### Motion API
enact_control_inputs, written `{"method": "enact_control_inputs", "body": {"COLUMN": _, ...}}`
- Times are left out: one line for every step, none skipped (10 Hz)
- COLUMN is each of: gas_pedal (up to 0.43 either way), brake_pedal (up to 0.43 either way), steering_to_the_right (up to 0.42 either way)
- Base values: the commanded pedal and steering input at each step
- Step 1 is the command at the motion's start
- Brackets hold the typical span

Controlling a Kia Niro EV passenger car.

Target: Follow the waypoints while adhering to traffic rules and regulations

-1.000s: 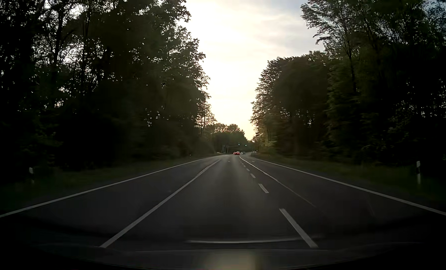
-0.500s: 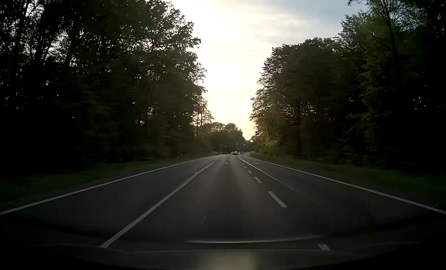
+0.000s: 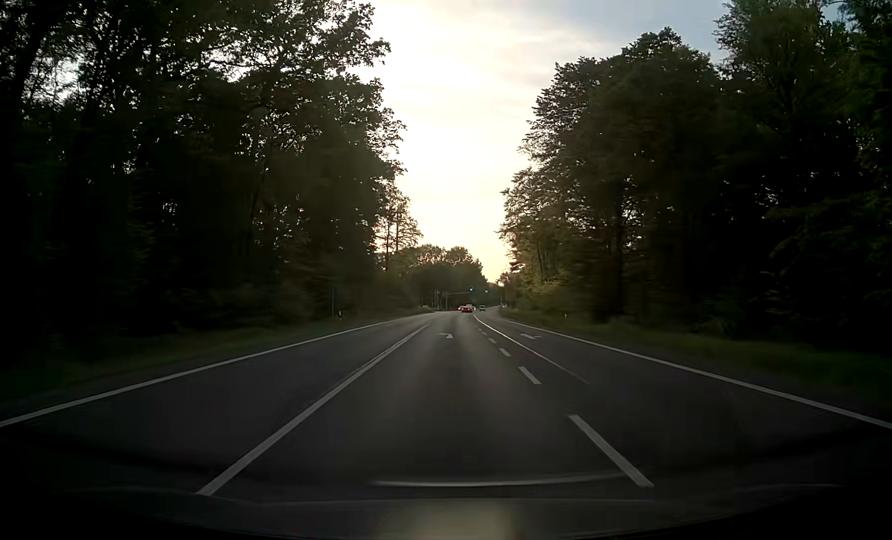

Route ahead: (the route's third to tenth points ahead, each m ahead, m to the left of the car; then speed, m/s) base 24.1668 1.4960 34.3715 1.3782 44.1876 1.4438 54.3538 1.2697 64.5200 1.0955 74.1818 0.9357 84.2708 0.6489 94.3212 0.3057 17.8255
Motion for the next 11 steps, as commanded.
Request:
{"method": "enact_control_inputs", "body": {"gas_pedal": 0.0, "brake_pedal": 0.11, "steering_to_the_right": 0.002}}
{"method": "enact_control_inputs", "body": {"gas_pedal": 0.0, "brake_pedal": 0.11, "steering_to_the_right": 0.001}}
{"method": "enact_control_inputs", "body": {"gas_pedal": 0.0, "brake_pedal": 0.116, "steering_to_the_right": 0.001}}
{"method": "enact_control_inputs", "body": {"gas_pedal": 0.0, "brake_pedal": 0.116, "steering_to_the_right": 0.001}}
{"method": "enact_control_inputs", "body": {"gas_pedal": 0.0, "brake_pedal": 0.116, "steering_to_the_right": 0.001}}
{"method": "enact_control_inputs", "body": {"gas_pedal": 0.0, "brake_pedal": 0.116, "steering_to_the_right": 0.001}}
{"method": "enact_control_inputs", "body": {"gas_pedal": 0.0, "brake_pedal": 0.122, "steering_to_the_right": 0.001}}
{"method": "enact_control_inputs", "body": {"gas_pedal": 0.0, "brake_pedal": 0.116, "steering_to_the_right": 0.001}}
{"method": "enact_control_inputs", "body": {"gas_pedal": 0.0, "brake_pedal": 0.122, "steering_to_the_right": 0.001}}
{"method": "enact_control_inputs", "body": {"gas_pedal": 0.0, "brake_pedal": 0.134, "steering_to_the_right": 0.001}}
{"method": "enact_control_inputs", "body": {"gas_pedal": 0.0, "brake_pedal": 0.14, "steering_to_the_right": 0.001}}
